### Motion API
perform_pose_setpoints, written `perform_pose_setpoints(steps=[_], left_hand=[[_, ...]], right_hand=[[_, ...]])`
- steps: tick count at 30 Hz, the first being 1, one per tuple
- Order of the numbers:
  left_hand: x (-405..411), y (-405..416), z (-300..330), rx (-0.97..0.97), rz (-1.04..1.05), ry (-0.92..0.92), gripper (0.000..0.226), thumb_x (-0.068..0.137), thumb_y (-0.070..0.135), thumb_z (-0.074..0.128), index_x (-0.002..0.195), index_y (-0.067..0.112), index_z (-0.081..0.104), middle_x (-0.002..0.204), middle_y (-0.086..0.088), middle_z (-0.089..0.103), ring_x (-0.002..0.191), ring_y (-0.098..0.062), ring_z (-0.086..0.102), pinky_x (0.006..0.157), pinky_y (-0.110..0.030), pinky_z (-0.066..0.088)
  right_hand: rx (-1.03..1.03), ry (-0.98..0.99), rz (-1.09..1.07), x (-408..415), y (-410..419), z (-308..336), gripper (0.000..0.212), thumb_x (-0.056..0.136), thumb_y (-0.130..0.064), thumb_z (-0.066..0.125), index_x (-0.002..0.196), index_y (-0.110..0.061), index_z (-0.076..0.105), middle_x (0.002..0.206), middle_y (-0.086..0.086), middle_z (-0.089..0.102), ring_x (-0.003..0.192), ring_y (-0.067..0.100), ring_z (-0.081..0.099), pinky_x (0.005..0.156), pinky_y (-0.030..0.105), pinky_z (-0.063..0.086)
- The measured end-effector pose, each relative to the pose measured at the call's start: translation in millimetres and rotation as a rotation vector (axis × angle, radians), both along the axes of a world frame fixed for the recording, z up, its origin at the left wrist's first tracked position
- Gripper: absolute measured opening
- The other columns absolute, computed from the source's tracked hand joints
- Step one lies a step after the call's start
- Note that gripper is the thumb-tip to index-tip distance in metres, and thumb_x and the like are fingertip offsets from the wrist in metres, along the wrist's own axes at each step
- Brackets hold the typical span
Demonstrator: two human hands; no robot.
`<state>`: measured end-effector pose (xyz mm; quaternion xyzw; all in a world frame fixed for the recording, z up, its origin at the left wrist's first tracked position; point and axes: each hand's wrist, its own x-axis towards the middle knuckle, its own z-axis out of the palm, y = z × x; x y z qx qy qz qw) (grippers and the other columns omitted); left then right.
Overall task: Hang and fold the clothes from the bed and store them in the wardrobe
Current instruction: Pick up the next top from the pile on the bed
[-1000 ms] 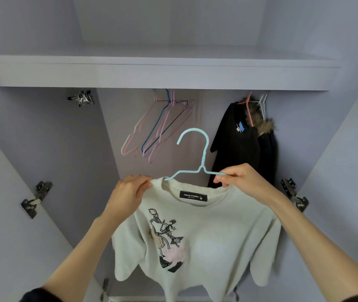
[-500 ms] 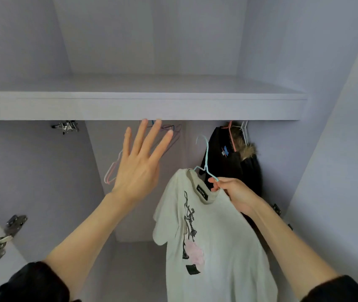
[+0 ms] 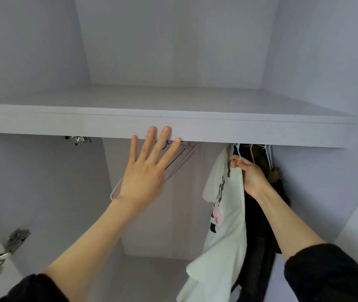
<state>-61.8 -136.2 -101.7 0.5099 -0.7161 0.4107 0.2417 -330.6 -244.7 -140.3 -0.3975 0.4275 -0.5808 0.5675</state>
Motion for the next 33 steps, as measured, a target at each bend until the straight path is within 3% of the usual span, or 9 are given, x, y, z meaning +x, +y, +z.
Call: perform_pose_setpoints(steps=[3, 7, 11, 13, 15, 17, 21, 26, 33], left_hand=[[2, -4, -3, -0.038, -0.013, 0.004, 0.099, 0.060, -0.001, 0.069, 0.146, 0.016, 0.022, 0.153, -0.010, 0.016, 0.140, -0.036, 0.011, 0.108, -0.060, 0.013], [3, -8, -5, -0.049, -0.024, 0.013, 0.102, 0.058, -0.003, 0.065, 0.147, 0.017, 0.020, 0.154, -0.007, 0.011, 0.142, -0.036, 0.012, 0.109, -0.059, 0.010], [4, -9, -7, -0.044, -0.031, 0.027, 0.105, 0.057, -0.004, 0.064, 0.148, 0.019, 0.018, 0.155, -0.006, 0.010, 0.142, -0.036, 0.010, 0.110, -0.059, 0.011], [5, -8, -6, -0.034, -0.028, 0.025, 0.103, 0.058, -0.005, 0.062, 0.148, 0.019, 0.018, 0.156, -0.006, 0.012, 0.142, -0.036, 0.011, 0.110, -0.058, 0.011], [6, -7, -5, -0.021, -0.027, 0.023, 0.101, 0.059, -0.005, 0.060, 0.148, 0.019, 0.020, 0.155, -0.006, 0.013, 0.142, -0.035, 0.012, 0.110, -0.057, 0.011], [6, -5, -3, 0.001, -0.011, 0.022, 0.100, 0.059, -0.004, 0.060, 0.148, 0.019, 0.022, 0.155, -0.006, 0.014, 0.142, -0.035, 0.013, 0.111, -0.056, 0.012], [5, 2, -1, 0.056, 0.011, 0.021, 0.101, 0.059, -0.003, 0.063, 0.148, 0.020, 0.021, 0.156, -0.006, 0.014, 0.143, -0.035, 0.014, 0.111, -0.055, 0.015], [0, 13, 5, 0.169, 0.014, 0.072, 0.097, 0.064, 0.000, 0.066, 0.149, 0.018, 0.022, 0.155, -0.006, 0.006, 0.142, -0.033, 0.006, 0.110, -0.058, 0.014], [21, 79, -43, 0.479, -0.083, 0.389, 0.067, 0.090, 0.011, 0.050, 0.149, 0.023, 0.020, 0.158, -0.009, 0.009, 0.145, -0.032, -0.007, 0.118, -0.048, 0.007]], right_hand=[[0.019, -0.049, -0.020, 0, -21, 0, 0.018, 0.098, -0.007, 0.043, 0.112, -0.008, 0.055, 0.082, 0.003, 0.057, 0.076, 0.013, 0.056, 0.068, 0.022, 0.049], [0.057, 0.012, -0.059, 0, -40, -11, 0.026, 0.099, -0.006, 0.042, 0.121, -0.001, 0.054, 0.086, 0.006, 0.060, 0.081, 0.013, 0.057, 0.080, 0.026, 0.046], [0.115, 0.102, -0.095, -4, -46, -19, 0.031, 0.100, -0.006, 0.038, 0.128, 0.006, 0.047, 0.119, 0.023, 0.059, 0.115, 0.030, 0.056, 0.096, 0.036, 0.045], [0.143, 0.182, -0.146, -8, -50, -15, 0.030, 0.101, -0.006, 0.034, 0.124, 0.007, 0.048, 0.124, 0.027, 0.057, 0.114, 0.034, 0.057, 0.100, 0.040, 0.045], [0.178, 0.268, -0.201, -16, -51, -10, 0.032, 0.101, -0.007, 0.031, 0.123, 0.008, 0.049, 0.123, 0.028, 0.057, 0.103, 0.032, 0.059, 0.087, 0.037, 0.050], [0.213, 0.320, -0.247, -25, -51, -7, 0.033, 0.100, -0.006, 0.031, 0.125, 0.008, 0.049, 0.123, 0.027, 0.058, 0.102, 0.030, 0.059, 0.069, 0.029, 0.046], [0.212, 0.445, -0.359, -32, -40, -8, 0.030, 0.097, -0.005, 0.039, 0.121, 0.004, 0.055, 0.119, 0.023, 0.062, 0.097, 0.025, 0.058, 0.071, 0.028, 0.044], [0.151, 0.766, -0.447, -24, 6, -7, 0.037, 0.095, -0.006, 0.044, 0.130, -0.005, 0.053, 0.132, 0.018, 0.054, 0.121, 0.034, 0.050, 0.100, 0.035, 0.040], [-0.042, 1.205, -0.211, 20, 97, -19, 0.047, 0.097, -0.017, 0.044, 0.142, -0.009, 0.036, 0.145, 0.016, 0.038, 0.129, 0.033, 0.041, 0.101, 0.040, 0.037]])
